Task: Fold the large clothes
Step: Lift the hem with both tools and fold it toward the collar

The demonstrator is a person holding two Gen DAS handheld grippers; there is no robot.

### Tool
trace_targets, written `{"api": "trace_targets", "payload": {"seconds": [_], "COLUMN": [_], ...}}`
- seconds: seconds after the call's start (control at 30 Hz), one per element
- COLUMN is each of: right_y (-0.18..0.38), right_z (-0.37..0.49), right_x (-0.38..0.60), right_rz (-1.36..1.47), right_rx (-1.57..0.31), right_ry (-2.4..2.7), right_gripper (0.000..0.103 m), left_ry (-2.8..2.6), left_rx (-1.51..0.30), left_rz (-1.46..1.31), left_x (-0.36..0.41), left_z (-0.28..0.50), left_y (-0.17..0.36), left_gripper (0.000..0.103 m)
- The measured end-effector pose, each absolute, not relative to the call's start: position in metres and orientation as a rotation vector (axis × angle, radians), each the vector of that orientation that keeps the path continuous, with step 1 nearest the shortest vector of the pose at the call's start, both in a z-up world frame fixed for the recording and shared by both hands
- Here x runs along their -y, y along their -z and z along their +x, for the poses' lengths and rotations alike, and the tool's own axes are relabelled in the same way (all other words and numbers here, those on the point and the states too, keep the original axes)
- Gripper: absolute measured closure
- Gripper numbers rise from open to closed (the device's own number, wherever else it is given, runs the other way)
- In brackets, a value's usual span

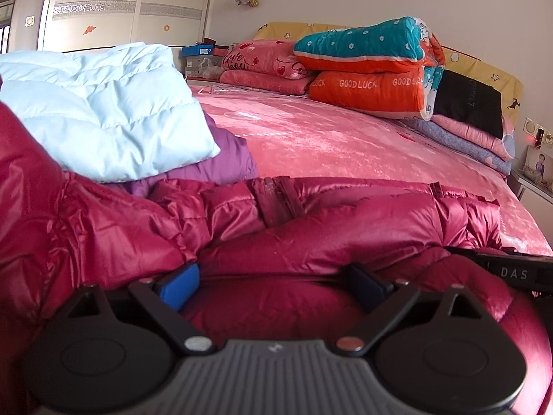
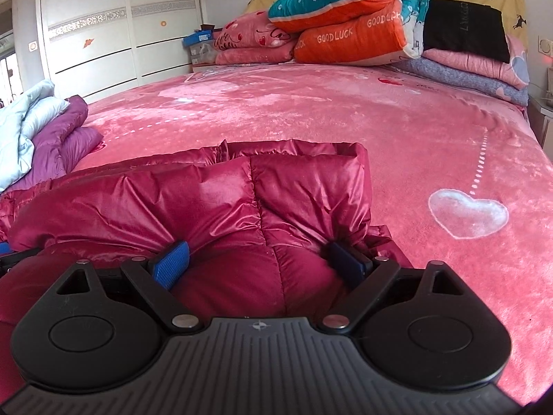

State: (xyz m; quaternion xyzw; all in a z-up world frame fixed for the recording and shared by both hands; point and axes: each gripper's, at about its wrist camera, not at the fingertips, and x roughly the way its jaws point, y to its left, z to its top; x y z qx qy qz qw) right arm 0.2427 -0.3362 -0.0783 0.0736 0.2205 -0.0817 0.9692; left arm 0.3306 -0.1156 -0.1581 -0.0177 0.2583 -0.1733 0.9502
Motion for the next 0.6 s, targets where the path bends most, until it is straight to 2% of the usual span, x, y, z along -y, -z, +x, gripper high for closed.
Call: {"api": "trace_targets", "payload": {"seconds": [0.1,0.2,0.43,0.6], "right_y": [0.079,0.079,0.073,0.059], "right_z": [0.239,0.236,0.224,0.186], "right_x": [0.338,0.341,0.343,0.355], "right_rz": [0.161,0.183,0.206,0.283], "right_rx": [-0.438,-0.427,-0.409,-0.301], "right_ry": [0.160,0.147,0.120,0.152], "right_gripper": [0.000,0.000,0.000,0.000], "left_ry": [0.336,0.289,0.214,0.199], "left_rx": [-0.523,-0.521,-0.487,-0.479], "left_rz": [-0.008,0.044,0.146,0.116], "left_x": [0.122,0.129,0.139,0.131], "left_z": [0.330,0.327,0.314,0.299], "left_y": [0.156,0.152,0.142,0.121], "left_gripper": [0.008,0.001,0.001,0.001]}}
